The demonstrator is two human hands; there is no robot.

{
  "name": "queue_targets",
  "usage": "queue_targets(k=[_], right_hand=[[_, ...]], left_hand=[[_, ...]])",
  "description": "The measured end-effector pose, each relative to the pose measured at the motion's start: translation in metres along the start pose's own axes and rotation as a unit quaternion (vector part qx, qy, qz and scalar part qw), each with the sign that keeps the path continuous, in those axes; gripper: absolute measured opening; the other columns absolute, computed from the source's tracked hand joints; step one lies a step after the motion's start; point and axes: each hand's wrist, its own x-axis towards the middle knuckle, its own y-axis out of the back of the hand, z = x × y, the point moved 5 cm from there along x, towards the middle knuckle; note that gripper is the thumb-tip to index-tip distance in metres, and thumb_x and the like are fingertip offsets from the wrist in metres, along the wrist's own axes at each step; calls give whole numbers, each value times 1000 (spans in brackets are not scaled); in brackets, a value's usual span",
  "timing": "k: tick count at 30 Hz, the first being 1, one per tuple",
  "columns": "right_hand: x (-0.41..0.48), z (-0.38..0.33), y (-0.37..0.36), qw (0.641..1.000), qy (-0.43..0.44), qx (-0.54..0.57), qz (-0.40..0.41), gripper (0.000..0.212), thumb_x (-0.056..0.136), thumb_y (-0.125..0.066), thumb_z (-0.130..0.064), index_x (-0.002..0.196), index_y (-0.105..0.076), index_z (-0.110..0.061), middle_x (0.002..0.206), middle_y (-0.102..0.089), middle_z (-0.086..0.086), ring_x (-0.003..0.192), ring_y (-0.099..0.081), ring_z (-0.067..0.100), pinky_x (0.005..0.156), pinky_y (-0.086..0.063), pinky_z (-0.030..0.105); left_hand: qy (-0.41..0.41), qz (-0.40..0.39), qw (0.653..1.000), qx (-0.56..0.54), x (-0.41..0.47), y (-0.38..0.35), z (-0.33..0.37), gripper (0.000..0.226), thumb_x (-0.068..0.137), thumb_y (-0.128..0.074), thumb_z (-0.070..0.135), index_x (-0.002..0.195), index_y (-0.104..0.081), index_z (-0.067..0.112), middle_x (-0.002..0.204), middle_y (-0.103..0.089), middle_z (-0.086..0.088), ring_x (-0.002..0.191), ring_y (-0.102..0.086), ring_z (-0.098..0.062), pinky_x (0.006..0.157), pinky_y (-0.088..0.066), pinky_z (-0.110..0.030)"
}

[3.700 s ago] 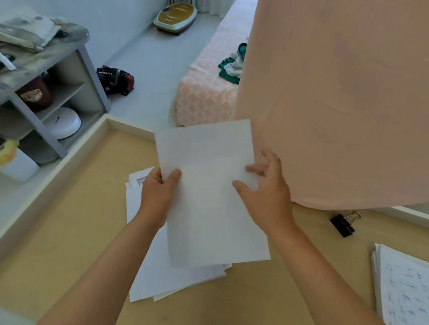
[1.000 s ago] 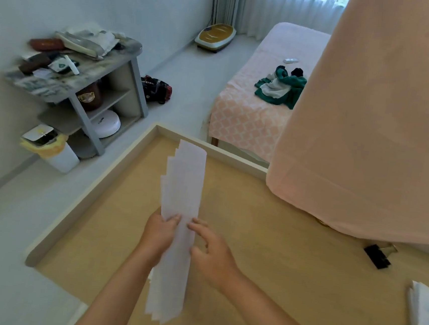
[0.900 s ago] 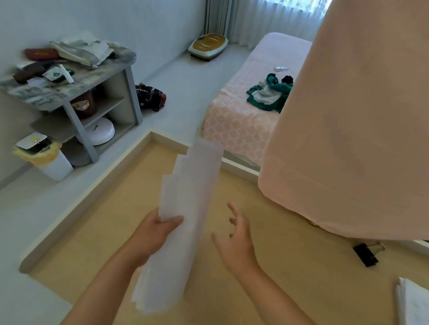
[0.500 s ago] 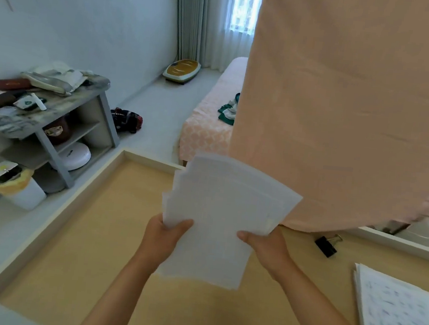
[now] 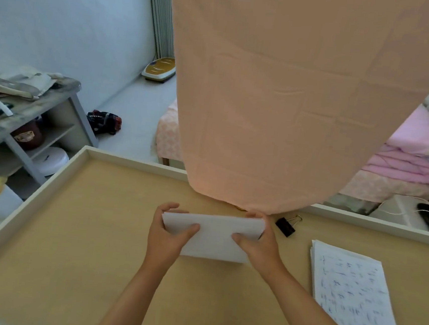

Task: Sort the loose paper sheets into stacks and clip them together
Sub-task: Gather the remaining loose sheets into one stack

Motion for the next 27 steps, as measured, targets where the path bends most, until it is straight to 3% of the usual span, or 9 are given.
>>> queue_targets(k=[3,6,8,11,15,17,20,24,27], right_hand=[[6,13,-7,999,-42,17,-17,49,70,-70,-10,114,-57,-28,108,-69,-5,102,-67,13,87,-55,35],[7,17,-11,998,-58,7,-7,36,75,-50,7,87,-58,-26,85,-64,-5,78,-61,18,63,-49,28],[10,9,-13,999,-32,11,8,37,72,-46,10,74,-51,-27,73,-54,-6,68,-48,16,58,-39,29],[12,0,-11,999,3,25,35,35,78,-56,5,85,-55,-29,82,-59,-8,73,-55,12,63,-46,29],[11,12,-11,1000,-10,-29,6,39,84,-70,-3,115,-62,-26,107,-69,-15,104,-66,4,85,-52,21],[9,17,-7,999,-20,-42,25,31,88,-67,-4,111,-66,-26,104,-71,-17,103,-67,4,79,-50,17],[1,10,5,993,-14,7,121,31,91,-62,0,105,-67,-26,97,-74,-16,91,-69,0,74,-53,15],[-18,25,6,986,-44,1,163,34,92,-61,-3,108,-62,-32,103,-71,-18,99,-68,3,76,-51,10],[-27,30,22,978,-59,23,200,35,92,-61,-5,113,-59,-33,105,-69,-19,100,-66,1,76,-50,13]], left_hand=[[22,-11,998,51,3,-3,-13,60,69,-88,23,116,-52,31,109,-61,15,99,-61,-1,76,-50,-23],[24,-9,996,82,6,1,-26,28,78,-74,13,97,-58,26,93,-65,9,89,-63,-11,72,-47,-29],[3,0,998,70,8,3,-22,17,80,-67,6,84,-58,20,80,-64,5,76,-60,-9,69,-45,-31],[-15,10,1000,-6,15,5,-4,19,85,-62,-10,81,-54,7,84,-65,-2,78,-60,-12,71,-47,-33],[-49,-27,998,-36,28,3,16,22,83,-63,-12,81,-54,8,84,-66,5,81,-62,-11,75,-48,-31],[-65,-50,996,-42,33,0,20,24,82,-69,-7,83,-55,13,85,-67,7,81,-62,-12,73,-50,-33],[-76,-73,993,-50,45,-3,17,25,76,-77,16,86,-57,29,86,-67,7,78,-62,-11,67,-51,-28],[1,-202,977,61,45,-29,-32,34,84,-76,10,108,-62,29,97,-69,15,99,-68,-9,80,-52,-28],[-29,-268,952,145,37,-54,-51,25,86,-67,20,110,-68,27,96,-69,19,99,-67,-15,81,-48,-32]])
